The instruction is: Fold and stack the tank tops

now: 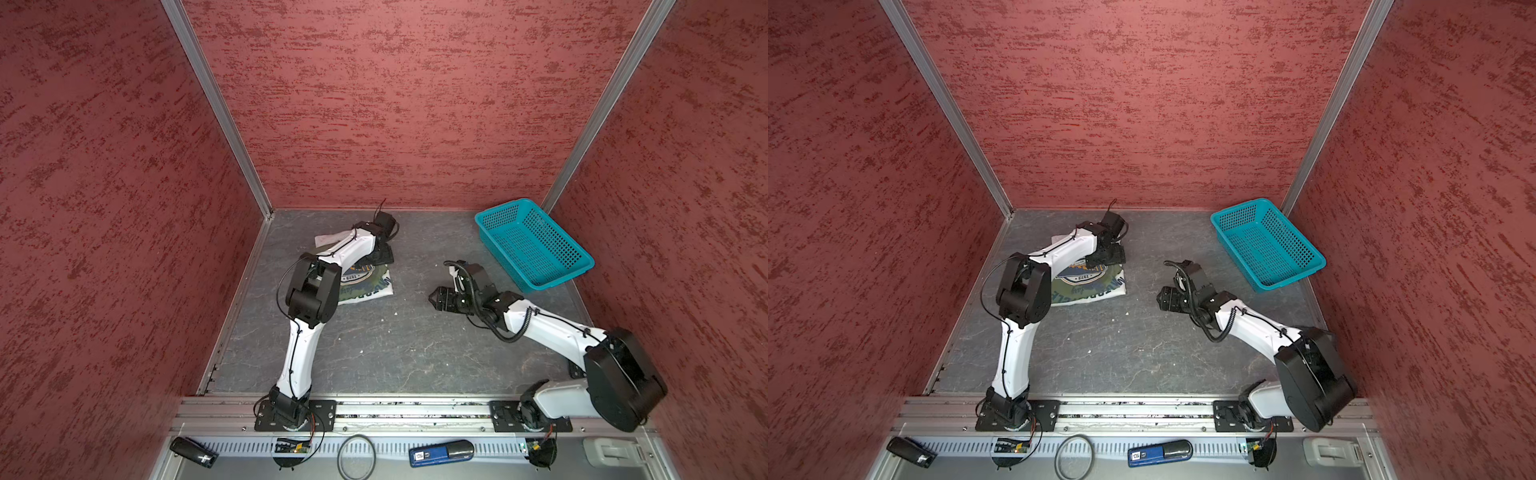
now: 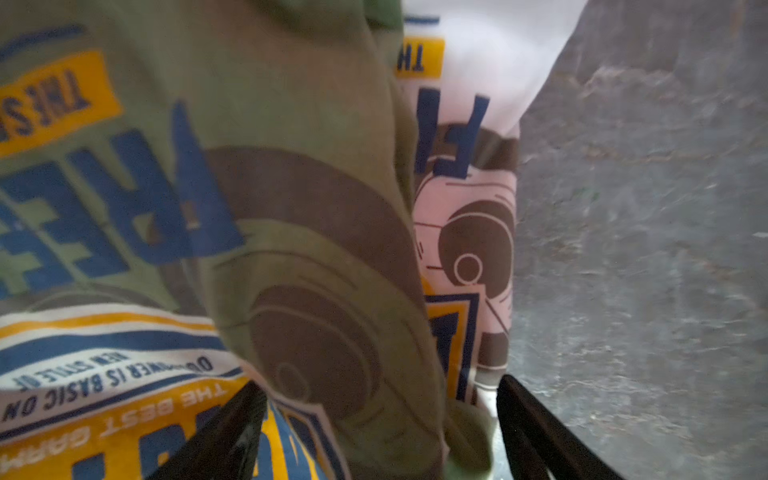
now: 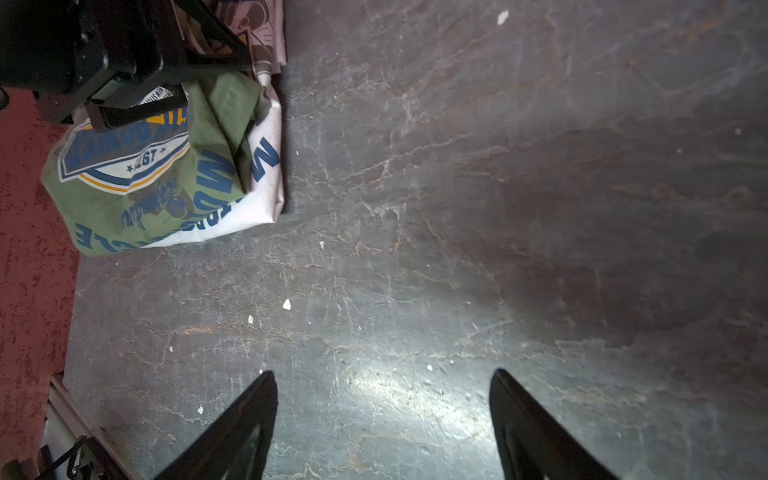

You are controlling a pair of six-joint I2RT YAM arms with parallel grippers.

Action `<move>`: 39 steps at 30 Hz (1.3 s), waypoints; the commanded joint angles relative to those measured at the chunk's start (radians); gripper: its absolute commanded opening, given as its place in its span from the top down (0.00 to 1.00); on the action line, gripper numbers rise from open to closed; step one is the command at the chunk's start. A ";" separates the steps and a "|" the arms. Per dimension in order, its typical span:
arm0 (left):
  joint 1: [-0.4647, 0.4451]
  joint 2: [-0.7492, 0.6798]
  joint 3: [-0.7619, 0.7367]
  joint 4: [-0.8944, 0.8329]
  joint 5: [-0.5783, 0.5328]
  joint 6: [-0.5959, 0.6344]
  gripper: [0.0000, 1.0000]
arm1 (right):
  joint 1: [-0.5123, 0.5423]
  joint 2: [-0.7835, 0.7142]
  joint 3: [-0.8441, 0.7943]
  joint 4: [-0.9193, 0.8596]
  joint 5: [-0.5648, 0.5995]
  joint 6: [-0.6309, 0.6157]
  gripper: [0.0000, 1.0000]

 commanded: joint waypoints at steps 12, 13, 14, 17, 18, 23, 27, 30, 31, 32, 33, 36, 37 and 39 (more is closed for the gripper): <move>0.136 -0.031 -0.133 0.017 -0.150 0.467 0.18 | 0.000 0.040 0.030 0.024 0.046 0.011 0.18; 0.154 -0.043 -0.148 0.044 -0.151 0.525 0.18 | 0.000 0.043 0.036 0.022 0.046 0.011 0.18; 0.170 -0.048 -0.150 0.061 -0.153 0.565 0.17 | 0.000 0.046 0.040 0.020 0.046 0.012 0.18; 0.230 -0.063 -0.162 0.129 -0.151 0.685 0.17 | -0.001 0.044 0.047 0.006 0.053 0.015 0.18; 0.246 -0.059 -0.160 0.157 -0.166 0.733 0.16 | -0.001 0.041 0.049 -0.003 0.059 0.017 0.18; 0.347 0.001 -0.057 0.161 -0.285 0.841 0.13 | 0.000 -0.008 0.040 -0.053 0.098 0.011 0.18; 0.405 -0.025 -0.020 0.149 -0.342 0.833 0.13 | -0.003 -0.063 0.028 -0.099 0.148 0.006 0.17; 0.379 -0.113 -0.051 0.168 -0.320 0.806 0.12 | -0.005 -0.107 0.026 -0.129 0.198 0.002 0.17; 0.364 -0.151 -0.072 0.181 -0.308 0.790 0.12 | -0.006 -0.120 0.031 -0.145 0.224 -0.004 0.17; 0.346 -0.201 -0.105 0.197 -0.282 0.761 0.11 | -0.010 -0.134 0.043 -0.168 0.263 -0.011 0.17; 0.332 -0.260 -0.150 0.222 -0.249 0.727 0.10 | -0.015 -0.147 0.057 -0.194 0.313 -0.023 0.17; 0.315 -0.456 -0.359 0.382 -0.154 0.617 0.08 | -0.050 -0.188 0.078 -0.217 0.490 -0.081 0.14; 0.313 -0.514 -0.434 0.442 -0.139 0.590 0.07 | -0.066 -0.199 0.067 -0.187 0.536 -0.115 0.13; 0.321 -0.631 -0.606 0.586 -0.109 0.547 0.00 | -0.098 -0.230 0.014 -0.067 0.627 -0.229 0.12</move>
